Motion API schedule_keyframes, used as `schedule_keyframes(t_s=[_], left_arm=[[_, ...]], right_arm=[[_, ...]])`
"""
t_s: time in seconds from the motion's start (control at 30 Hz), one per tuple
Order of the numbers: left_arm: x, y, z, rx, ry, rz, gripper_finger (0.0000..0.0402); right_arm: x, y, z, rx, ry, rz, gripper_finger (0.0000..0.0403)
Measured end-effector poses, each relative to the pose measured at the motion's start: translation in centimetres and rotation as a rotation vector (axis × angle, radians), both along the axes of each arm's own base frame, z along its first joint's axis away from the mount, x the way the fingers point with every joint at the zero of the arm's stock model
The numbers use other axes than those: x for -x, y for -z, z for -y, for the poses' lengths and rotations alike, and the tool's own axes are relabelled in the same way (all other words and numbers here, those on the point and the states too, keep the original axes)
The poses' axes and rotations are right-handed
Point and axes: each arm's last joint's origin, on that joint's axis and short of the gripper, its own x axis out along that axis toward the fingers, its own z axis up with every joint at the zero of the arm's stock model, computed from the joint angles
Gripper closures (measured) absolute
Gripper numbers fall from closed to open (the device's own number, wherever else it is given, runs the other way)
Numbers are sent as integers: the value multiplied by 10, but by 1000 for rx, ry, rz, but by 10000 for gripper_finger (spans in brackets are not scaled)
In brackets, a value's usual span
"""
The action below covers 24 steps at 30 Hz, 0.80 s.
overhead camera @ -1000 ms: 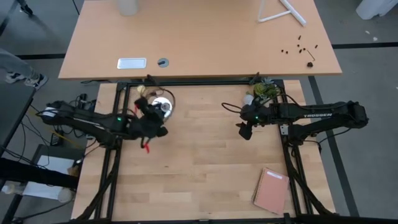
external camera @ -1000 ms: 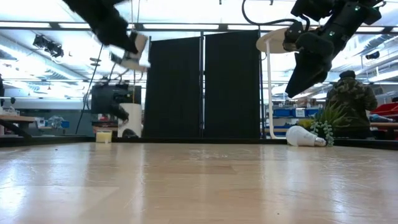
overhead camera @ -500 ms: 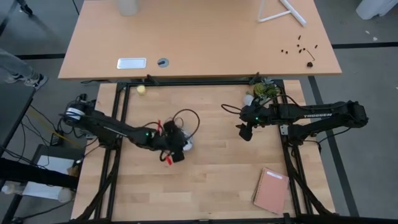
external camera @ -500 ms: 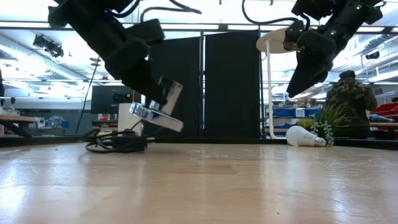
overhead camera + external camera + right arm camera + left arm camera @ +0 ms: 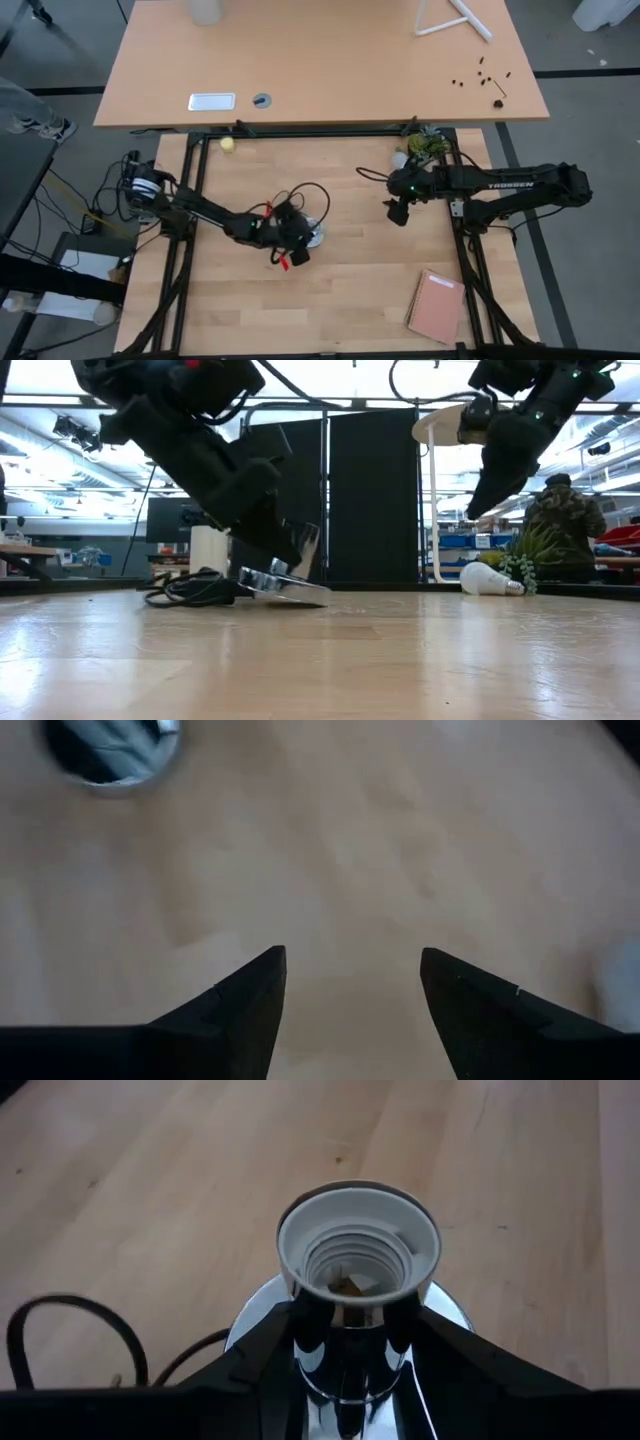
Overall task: Screw lightbulb
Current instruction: Insert the light bulb into the lamp
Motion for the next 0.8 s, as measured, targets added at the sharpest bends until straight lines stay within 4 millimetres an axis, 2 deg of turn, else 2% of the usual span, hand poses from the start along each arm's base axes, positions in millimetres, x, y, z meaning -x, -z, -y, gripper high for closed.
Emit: schedule_keyframes(t_s=[0.23, 0.37, 0.6, 0.8], left_arm=[[-4, 4, 1, 7, 1, 28, 223], [-5, 3, 1, 14, -1, 45, 219], [-5, 3, 1, 24, -10, 52, 174], [-5, 3, 1, 24, -11, 51, 155]], right_arm=[[12, 9, 28, 9, 154, -125, 145], [8, 16, 43, 31, 218, -200, 130], [-1, 17, 74, 35, 338, -255, 103], [6, 23, 97, -9, 431, -285, 86]])
